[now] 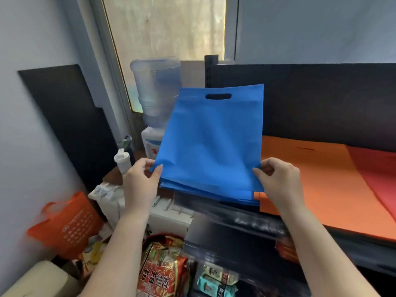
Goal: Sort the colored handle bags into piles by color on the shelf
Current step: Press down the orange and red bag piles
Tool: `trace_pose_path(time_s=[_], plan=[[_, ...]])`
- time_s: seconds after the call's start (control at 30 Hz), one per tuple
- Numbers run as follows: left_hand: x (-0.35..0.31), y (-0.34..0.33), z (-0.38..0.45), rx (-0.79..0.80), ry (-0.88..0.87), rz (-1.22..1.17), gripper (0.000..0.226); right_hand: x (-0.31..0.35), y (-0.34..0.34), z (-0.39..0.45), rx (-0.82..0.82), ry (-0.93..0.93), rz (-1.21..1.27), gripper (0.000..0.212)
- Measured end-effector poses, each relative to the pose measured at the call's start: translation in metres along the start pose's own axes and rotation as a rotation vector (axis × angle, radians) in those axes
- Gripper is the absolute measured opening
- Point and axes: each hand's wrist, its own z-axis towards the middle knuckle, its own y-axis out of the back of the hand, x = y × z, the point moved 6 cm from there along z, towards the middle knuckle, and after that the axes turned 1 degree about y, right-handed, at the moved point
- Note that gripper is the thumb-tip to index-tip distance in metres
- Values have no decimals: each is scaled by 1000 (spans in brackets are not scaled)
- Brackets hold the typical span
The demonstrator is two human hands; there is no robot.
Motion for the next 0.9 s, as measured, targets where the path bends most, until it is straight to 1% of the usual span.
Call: trace_pose_path(time_s=[0.07,0.17,0.27,0.37,0.43,0.53,0.63,0.73,0.9], plan=[[9,-15,11,78,-15,21,7,-3,-9,2,21,-42,-89,5],[24,-32,19,193,-11,97,13,-12,-23,-2,95,-119,-207,17],[33,-39,20,277,-28,118,19,-18,-33,-4,169,-200,-280,27],[27,-41,24,294,-158,161,24,-15,-30,-5,161,-236,-323,33],[14,-47,28,305,-231,177,24,-10,-24,-3,137,-210,-379,34],[-18,-69,31,389,-339,165,26,-3,-6,1,101,-139,-465,32],[-61,-101,28,481,-495,199,36,-1,20,8,89,-59,-565,35],[-109,-133,19,549,-632,205,44,-7,54,13,71,-35,-669,45],[-202,-182,-19,591,-837,209,47,-32,132,7,69,-35,-846,52]])
